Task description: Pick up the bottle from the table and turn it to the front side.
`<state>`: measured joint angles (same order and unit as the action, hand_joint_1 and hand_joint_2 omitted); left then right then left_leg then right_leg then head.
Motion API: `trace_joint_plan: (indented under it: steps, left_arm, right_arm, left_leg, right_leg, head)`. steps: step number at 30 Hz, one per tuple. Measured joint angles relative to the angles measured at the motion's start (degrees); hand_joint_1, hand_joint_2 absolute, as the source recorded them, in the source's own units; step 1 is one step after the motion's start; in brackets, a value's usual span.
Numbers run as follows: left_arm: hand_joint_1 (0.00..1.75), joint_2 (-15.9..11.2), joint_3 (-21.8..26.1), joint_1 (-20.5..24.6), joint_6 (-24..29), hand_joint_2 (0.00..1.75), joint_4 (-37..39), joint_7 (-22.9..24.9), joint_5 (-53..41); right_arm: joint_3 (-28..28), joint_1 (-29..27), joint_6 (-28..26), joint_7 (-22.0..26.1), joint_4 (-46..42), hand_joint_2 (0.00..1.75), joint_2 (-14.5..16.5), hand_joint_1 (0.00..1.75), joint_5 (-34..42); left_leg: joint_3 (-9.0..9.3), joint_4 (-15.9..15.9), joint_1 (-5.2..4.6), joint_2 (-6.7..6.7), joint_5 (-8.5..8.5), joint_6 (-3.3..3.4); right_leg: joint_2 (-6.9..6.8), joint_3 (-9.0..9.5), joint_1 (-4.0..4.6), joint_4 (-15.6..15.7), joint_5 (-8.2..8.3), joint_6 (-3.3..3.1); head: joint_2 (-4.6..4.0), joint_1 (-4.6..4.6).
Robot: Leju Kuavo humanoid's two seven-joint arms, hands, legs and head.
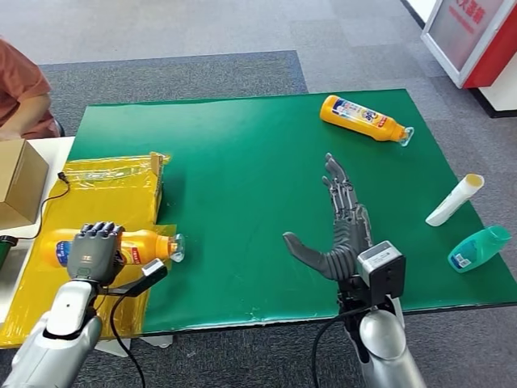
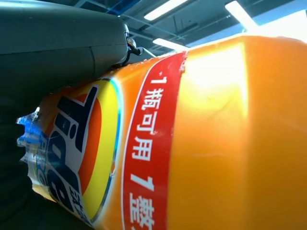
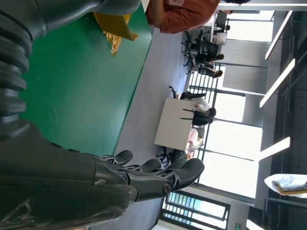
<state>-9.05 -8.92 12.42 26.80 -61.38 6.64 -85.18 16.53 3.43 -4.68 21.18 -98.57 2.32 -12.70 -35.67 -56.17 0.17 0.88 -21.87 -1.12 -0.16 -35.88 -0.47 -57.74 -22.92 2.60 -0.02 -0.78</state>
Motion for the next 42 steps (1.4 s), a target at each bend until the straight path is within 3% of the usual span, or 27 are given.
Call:
trace_joint_plan:
  steps: [4, 17, 25, 34, 42]
  left_arm:
    - [0.0, 0.01, 0.46, 0.14, -0.08, 1.75, 1.55, -0.04, -0.11]
    - [0.0, 0.09, 0.99, 1.1, 0.29, 1.75, 3.4, -0.07, -0.17]
    - [0.0, 0.74, 1.03, 0.25, 3.51, 1.75, 1.5, -2.1, 1.94]
    - [0.0, 3.33, 1.39, -5.13, 3.55, 1.75, -13.41, -11.56, 20.94]
    - [0.0, 5.1, 0.38, -11.82, -7.96, 1.75, -30.35, -20.9, 44.6]
  right_arm:
    - [-0.25, -0.52, 0.11, 0.28, -0.15, 1.75, -0.13, 0.0, 0.19]
    - [-0.91, -1.29, 0.15, 0.66, -0.63, 1.75, -0.2, 0.0, 0.29]
    - [-0.91, -1.85, -0.24, 0.66, -0.63, 1.75, -0.21, 0.0, 0.16]
    - [-1.61, -4.6, -1.3, 0.91, -2.1, 1.75, -0.29, 0.0, -0.92]
    - [-3.05, -7.6, -2.03, 1.32, -4.29, 1.75, -0.39, 0.0, -2.38]
  left_leg:
    - [-0.01, 0.0, 0.0, 0.0, -0.01, 0.02]
    - [-0.01, 0.0, -0.01, 0.0, -0.02, 0.01]
    - [-0.01, 0.0, 0.0, 0.0, -0.02, 0.01]
    - [-0.01, 0.0, -0.01, 0.0, -0.09, 0.0]
    - [-0.01, 0.0, -0.01, 0.0, -0.15, 0.0]
  right_leg:
    - [0.0, 0.0, 0.0, 0.01, 0.0, 0.0]
    - [0.0, 0.01, -0.01, 0.0, 0.0, 0.0]
    - [0.0, 0.02, -0.01, 0.0, 0.0, 0.01]
    - [0.0, 0.01, -0.01, 0.01, -0.02, 0.01]
    - [0.01, 0.01, -0.01, 0.02, -0.06, -0.02]
  head:
    - [0.0, -0.01]
    - [0.0, 0.02]
    - [0.0, 0.0]
    - [0.0, -0.01]
    - [0.0, -0.01]
